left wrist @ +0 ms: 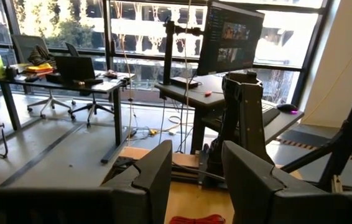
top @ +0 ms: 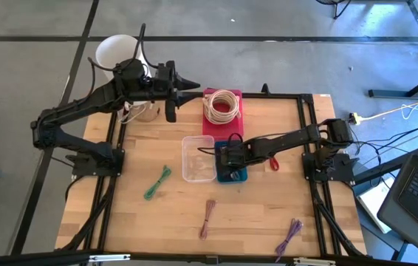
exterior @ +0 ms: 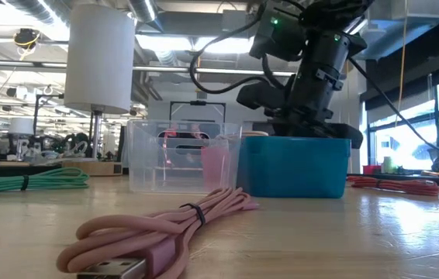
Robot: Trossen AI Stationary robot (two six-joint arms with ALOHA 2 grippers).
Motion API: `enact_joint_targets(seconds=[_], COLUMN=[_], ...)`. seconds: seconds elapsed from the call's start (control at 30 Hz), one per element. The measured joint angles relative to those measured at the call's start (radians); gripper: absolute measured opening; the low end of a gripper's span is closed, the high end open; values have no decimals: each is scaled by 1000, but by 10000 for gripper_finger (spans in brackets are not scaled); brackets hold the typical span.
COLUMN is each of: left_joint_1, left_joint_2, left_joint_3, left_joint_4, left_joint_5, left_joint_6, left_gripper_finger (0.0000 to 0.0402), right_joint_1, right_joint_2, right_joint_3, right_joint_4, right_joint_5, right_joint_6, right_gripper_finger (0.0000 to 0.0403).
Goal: Pick & Place USB Port
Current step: Put the white patterned charger cable into the blue bin, then put the green charger cable into the transparent bin
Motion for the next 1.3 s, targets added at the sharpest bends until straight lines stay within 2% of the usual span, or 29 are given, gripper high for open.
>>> enact_joint_targets(seconds=[0.3, 0.57, 0.77, 0.93, 1.2, 1.3], left_joint_1=[0, 0, 0, 0, 0, 0], left_joint_2=[0, 0, 0, -10, -61, -81], left_joint_3=[0, 0, 0, 0, 2, 2], left_joint_4=[0, 0, -3, -48, -204, -315], left_joint_5=[4, 4, 12, 17, 13, 9], left_joint_6=[-16, -16, -21, -24, -12, -12], left_gripper_finger=[134, 134, 134, 134, 134, 134], right_joint_1=[0, 0, 0, 3, 70, 84], right_joint_2=[0, -1, -40, -147, -341, -383], right_joint_3=[0, -2, -2, 27, 243, 324], right_joint_4=[0, 40, 14, -137, -508, -679], right_joint_5=[0, 1, 49, 140, 405, 447], right_joint_6=[-3, -18, -22, -21, -17, 11], right_gripper_finger=[31, 146, 183, 187, 188, 188])
